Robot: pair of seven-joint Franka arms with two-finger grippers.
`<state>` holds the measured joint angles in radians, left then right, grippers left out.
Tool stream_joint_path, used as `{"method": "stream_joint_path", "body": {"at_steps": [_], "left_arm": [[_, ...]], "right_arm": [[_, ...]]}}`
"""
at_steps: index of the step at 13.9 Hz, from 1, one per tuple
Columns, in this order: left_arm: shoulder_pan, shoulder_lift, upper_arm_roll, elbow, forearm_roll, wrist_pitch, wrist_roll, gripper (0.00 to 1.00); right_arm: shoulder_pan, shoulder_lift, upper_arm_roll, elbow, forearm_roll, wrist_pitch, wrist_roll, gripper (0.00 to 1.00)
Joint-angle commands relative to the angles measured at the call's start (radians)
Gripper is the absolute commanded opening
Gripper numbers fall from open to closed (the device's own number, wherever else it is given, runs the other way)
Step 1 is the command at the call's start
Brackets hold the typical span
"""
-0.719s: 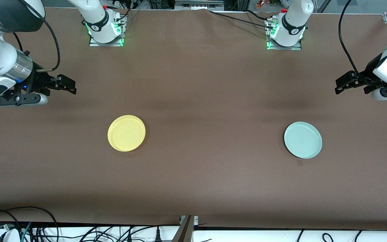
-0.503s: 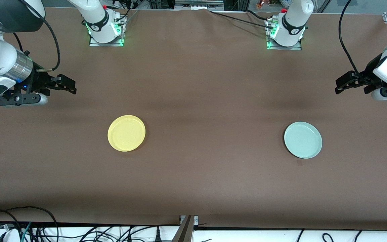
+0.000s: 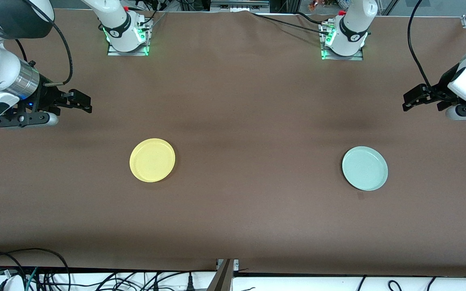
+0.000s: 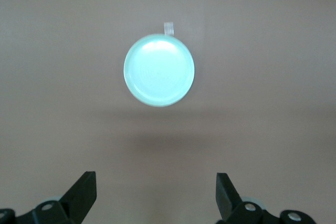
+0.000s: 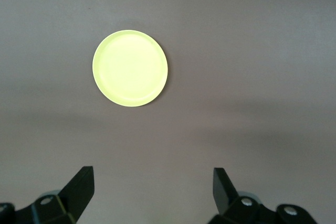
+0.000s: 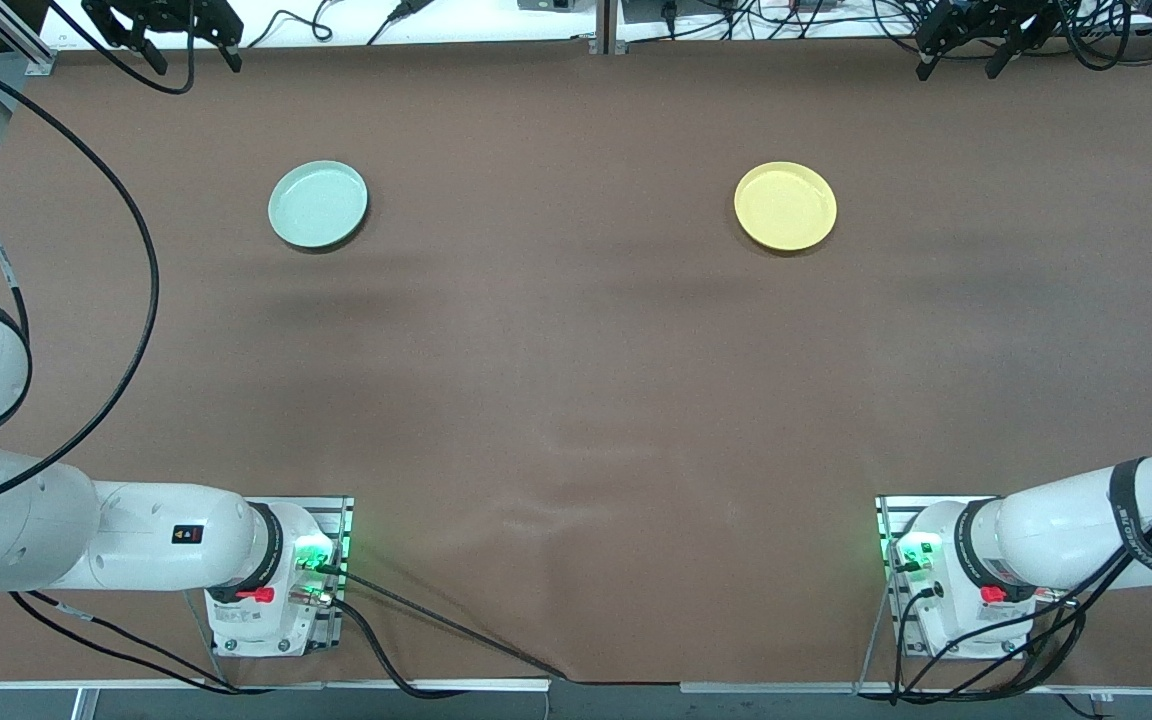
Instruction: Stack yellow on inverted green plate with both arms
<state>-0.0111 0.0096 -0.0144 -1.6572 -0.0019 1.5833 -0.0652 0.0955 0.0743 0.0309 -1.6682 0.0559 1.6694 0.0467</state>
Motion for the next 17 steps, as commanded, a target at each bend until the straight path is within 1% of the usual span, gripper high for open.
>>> {"method": "stream_joint_path", "body": {"at_steps": [1,3,4,5,7,10,13,15,17], "left_arm": [[0.01,0.059,0.005,0.03,0.013,-0.046,0.126,1.0],[0.042,0.137,0.007,0.036,0.008,-0.025,0.259,1.0],[0.065,0.188,0.007,0.036,0.011,0.009,0.312,1.0],[0.088,0.241,0.007,0.046,0.017,0.082,0.374,1.0],[0.094,0.335,0.007,0.048,0.022,0.206,0.503,1.0],[0.115,0.456,0.008,0.047,0.022,0.412,0.637,1.0],[0.143,0.581,0.008,0.045,0.023,0.59,0.763,1.0],[0.149,0.65,0.007,0.042,0.022,0.679,0.794,1.0],[0.149,0.69,0.007,0.039,0.023,0.71,0.824,1.0]], "right_arm": [[-0.005,-0.007,0.0,-0.002,0.018,-0.01,-0.019,1.0],[-0.005,-0.007,0.0,-0.004,0.018,-0.008,-0.03,1.0],[-0.005,-0.007,0.0,-0.002,0.018,-0.008,-0.03,1.0],[-0.005,-0.007,0.0,-0.002,0.018,-0.01,-0.03,1.0],[-0.005,-0.007,-0.003,-0.002,0.018,-0.01,-0.03,1.0],[-0.005,-0.007,-0.005,-0.002,0.018,-0.01,-0.03,1.0],[-0.005,-0.008,-0.005,-0.002,0.018,-0.01,-0.031,1.0],[-0.005,-0.007,-0.003,-0.002,0.018,-0.01,-0.031,1.0],[-0.005,-0.008,-0.005,-0.002,0.018,-0.01,-0.031,1.0]]}}
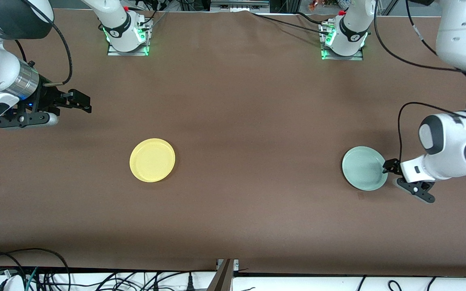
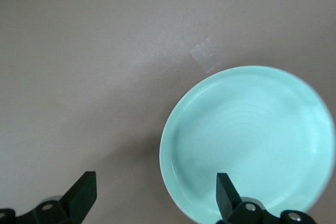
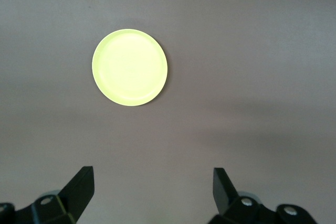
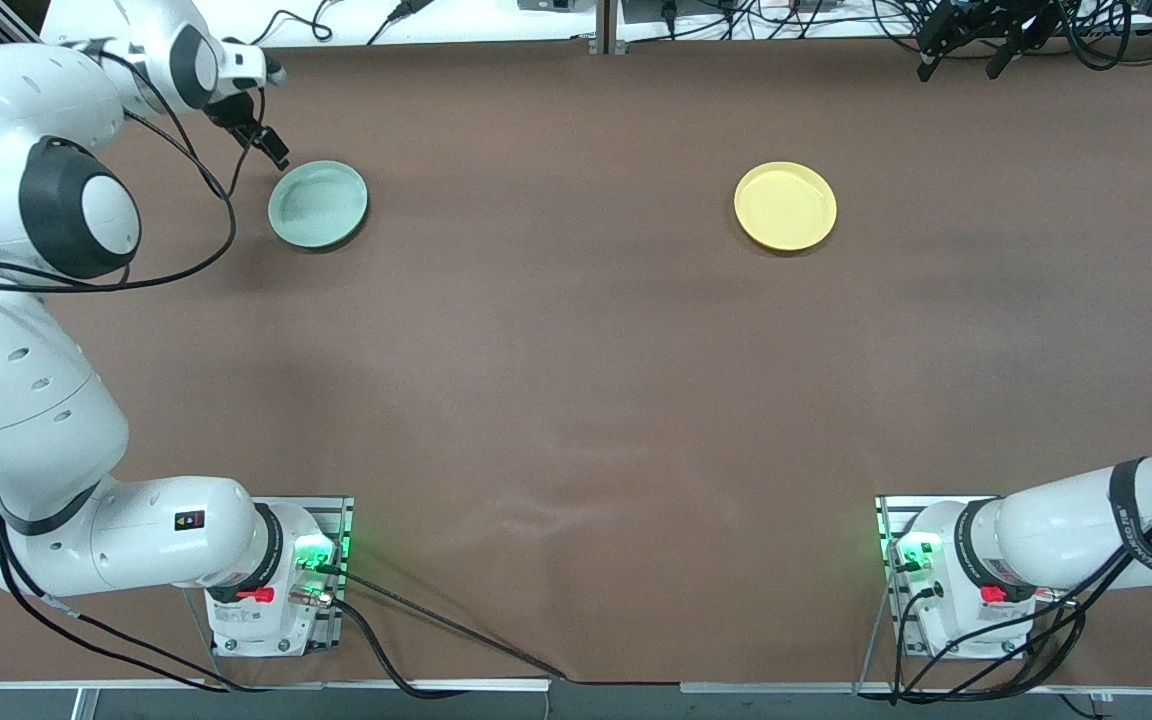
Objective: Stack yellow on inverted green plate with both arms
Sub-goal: 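Lower the left gripper to the rim of the green plate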
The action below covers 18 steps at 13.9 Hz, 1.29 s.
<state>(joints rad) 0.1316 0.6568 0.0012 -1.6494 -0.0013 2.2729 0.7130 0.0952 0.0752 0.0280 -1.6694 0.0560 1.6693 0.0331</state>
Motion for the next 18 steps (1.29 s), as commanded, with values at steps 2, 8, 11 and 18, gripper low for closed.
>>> {"method": "stream_joint_path", "body": {"at_steps": [2,8,11,18], "left_arm": [[0.008,0.073,-0.009,0.03,0.021,0.049,0.049,1.0],[0.006,0.089,-0.009,0.03,0.021,0.051,0.1,0.0],[0.006,0.087,-0.009,0.031,0.021,0.05,0.114,0.0],[-0.033,0.001,-0.012,0.042,0.023,0.028,0.1,0.0]], "right_arm": [[-0.005,-0.009,-0.002,-0.001,0.018,-0.009,-0.018,1.0],[-0.005,-0.009,-0.003,-0.004,0.019,-0.011,-0.019,1.0],[-0.005,-0.009,-0.003,-0.004,0.019,-0.014,-0.022,1.0],[-0.005,-0.011,-0.003,-0.004,0.019,-0.022,-0.032,1.0]]}}
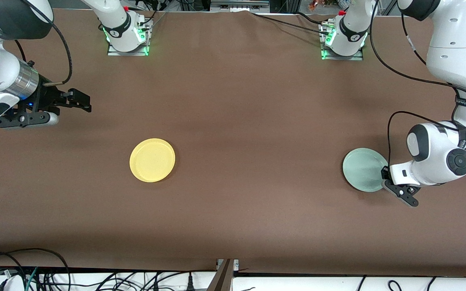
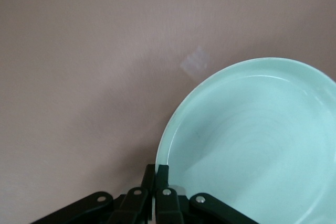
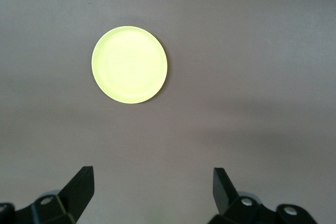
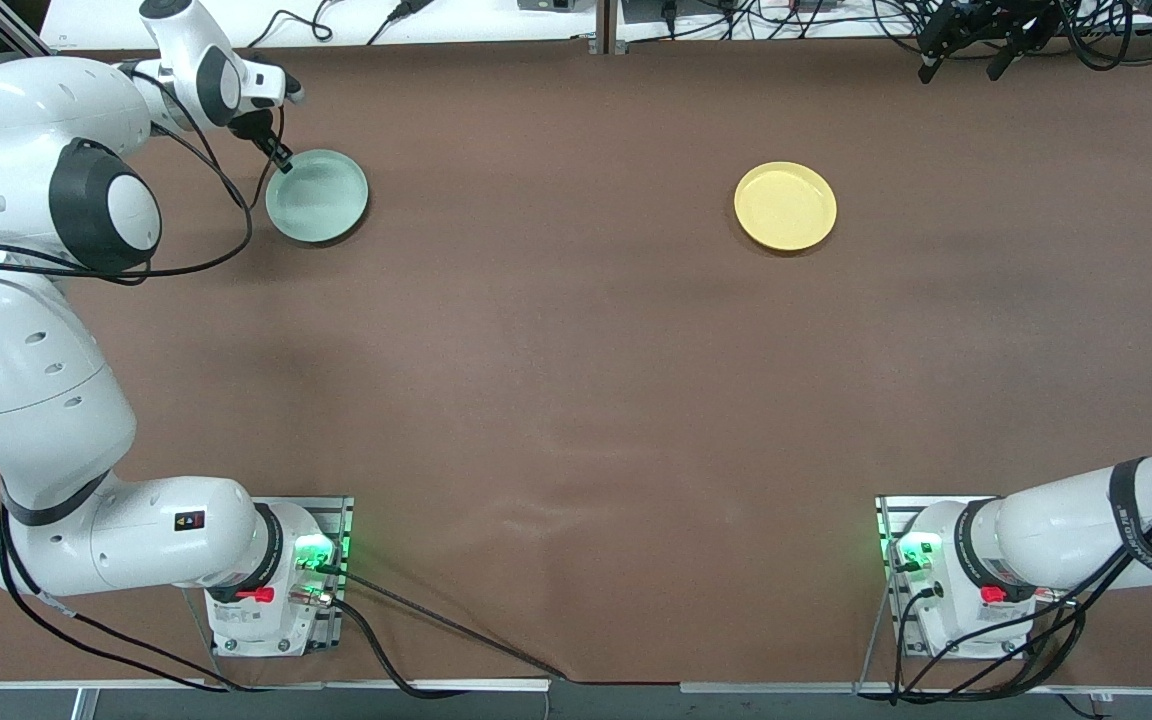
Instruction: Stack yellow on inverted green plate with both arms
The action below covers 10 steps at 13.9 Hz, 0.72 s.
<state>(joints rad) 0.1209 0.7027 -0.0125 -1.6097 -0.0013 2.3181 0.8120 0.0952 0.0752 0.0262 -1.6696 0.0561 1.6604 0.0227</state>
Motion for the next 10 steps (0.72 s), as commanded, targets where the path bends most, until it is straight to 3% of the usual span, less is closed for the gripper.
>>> {"method": "stream_joint_path", "body": {"at_steps": [1,4,7,10], "left_arm": [[-0.038,-0.064,0.003,0.004,0.047,-0.019,-0.001,0.0],[-0.11,-0.103,0.002,0.052,0.271,-0.078,-0.091,0.0],[-0.217,-0.1,0.003,0.12,0.349,-0.236,-0.209,0.0],[-0.331,-0.103,0.003,0.128,0.542,-0.325,-0.351,0.0]], "right_arm": [[-0.005,-0.009,-0.002,-0.004,0.019,-0.013,-0.021,1.0],[-0.005,-0.009,-0.002,-0.004,0.019,-0.013,-0.024,1.0],[-0.005,-0.008,-0.002,-0.01,0.019,-0.007,-0.021,1.0],[-0.005,-0.006,-0.003,-0.013,0.019,-0.002,-0.021,1.0]]}}
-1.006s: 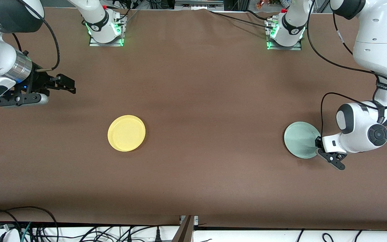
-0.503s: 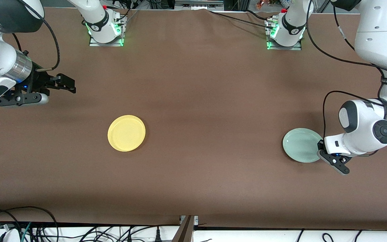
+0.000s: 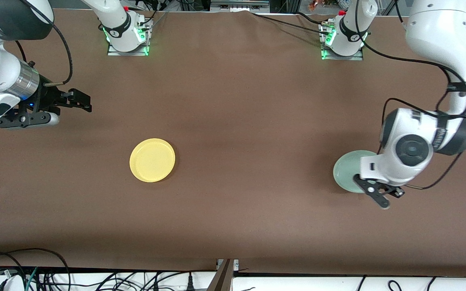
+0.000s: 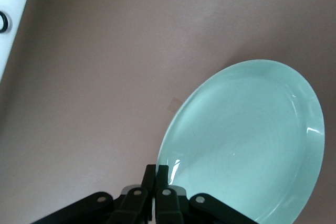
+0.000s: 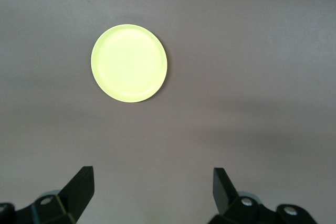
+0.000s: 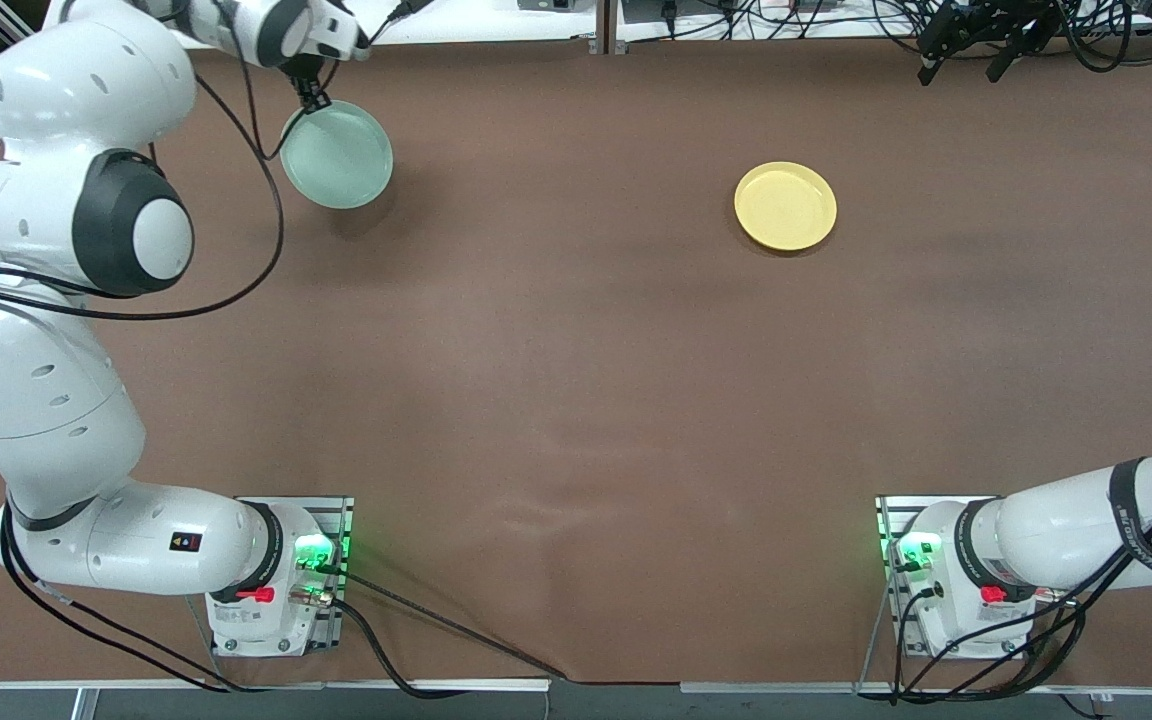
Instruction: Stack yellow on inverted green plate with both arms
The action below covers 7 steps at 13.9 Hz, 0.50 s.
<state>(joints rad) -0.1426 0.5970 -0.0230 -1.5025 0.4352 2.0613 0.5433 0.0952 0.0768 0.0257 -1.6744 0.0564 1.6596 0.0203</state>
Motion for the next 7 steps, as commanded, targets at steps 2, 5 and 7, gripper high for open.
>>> {"method": "stream_joint_path", "body": {"at_steps": [2,5,7], "left_arm": [[-0.168,0.006,0.012,0.034,0.233,-0.162,-0.216,0.0],[-0.345,0.061,0.015,0.034,0.447,-0.32,-0.469,0.0],[-0.44,0.111,0.014,0.034,0.569,-0.43,-0.638,0.0]], "right_arm": [[-0.005,0.001,-0.003,-0.011,0.019,0.005,-0.022,1.0],[-0.005,0.024,-0.003,-0.028,0.02,0.047,-0.019,1.0],[-0.005,0.037,-0.001,-0.088,0.02,0.129,-0.019,1.0]]}}
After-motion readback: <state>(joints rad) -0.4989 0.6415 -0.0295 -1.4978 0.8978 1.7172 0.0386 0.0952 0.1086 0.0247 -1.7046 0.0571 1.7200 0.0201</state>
